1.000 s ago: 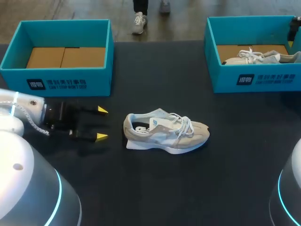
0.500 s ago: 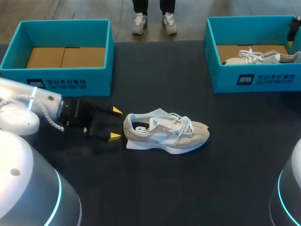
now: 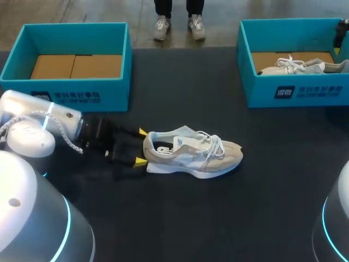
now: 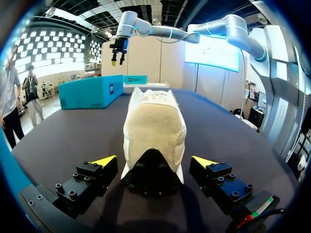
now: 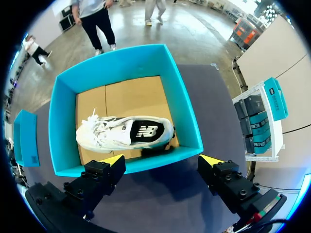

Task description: Take the shoe out of the shoebox, open the shoe tongue, remove and reinsert the insole, then place the shoe into the shoebox

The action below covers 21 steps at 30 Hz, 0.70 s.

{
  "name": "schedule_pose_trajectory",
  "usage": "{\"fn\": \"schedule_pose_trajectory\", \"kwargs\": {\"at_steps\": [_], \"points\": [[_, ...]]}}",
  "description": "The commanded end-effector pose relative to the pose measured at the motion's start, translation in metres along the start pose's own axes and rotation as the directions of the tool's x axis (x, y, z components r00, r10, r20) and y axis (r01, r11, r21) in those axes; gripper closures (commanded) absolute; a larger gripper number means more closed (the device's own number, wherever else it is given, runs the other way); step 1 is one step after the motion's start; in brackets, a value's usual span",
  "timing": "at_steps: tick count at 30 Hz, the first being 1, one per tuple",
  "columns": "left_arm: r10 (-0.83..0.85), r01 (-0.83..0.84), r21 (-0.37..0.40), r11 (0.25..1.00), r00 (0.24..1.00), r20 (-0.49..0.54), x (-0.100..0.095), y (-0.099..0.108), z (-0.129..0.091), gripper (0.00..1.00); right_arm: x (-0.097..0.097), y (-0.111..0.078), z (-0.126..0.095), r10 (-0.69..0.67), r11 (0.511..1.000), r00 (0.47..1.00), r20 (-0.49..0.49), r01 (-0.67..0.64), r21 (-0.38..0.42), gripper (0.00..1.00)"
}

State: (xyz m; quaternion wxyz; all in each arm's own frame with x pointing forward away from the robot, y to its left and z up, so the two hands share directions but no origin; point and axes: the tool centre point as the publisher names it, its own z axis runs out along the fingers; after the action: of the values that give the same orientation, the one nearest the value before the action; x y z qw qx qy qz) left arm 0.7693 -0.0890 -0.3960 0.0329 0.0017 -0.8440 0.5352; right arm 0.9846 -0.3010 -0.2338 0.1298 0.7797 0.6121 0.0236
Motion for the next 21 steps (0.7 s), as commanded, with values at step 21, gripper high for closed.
{"fn": "schedule_pose_trajectory", "kwargs": {"at_steps": [21], "points": [[0.001, -0.001, 0.008, 1.0, 1.0, 0.019, -0.009, 0.003, 0.032, 0.0, 0.0, -0.001, 0.0, 0.0, 1.0, 1.0, -0.002, 0.0, -0.001, 0.0]]}}
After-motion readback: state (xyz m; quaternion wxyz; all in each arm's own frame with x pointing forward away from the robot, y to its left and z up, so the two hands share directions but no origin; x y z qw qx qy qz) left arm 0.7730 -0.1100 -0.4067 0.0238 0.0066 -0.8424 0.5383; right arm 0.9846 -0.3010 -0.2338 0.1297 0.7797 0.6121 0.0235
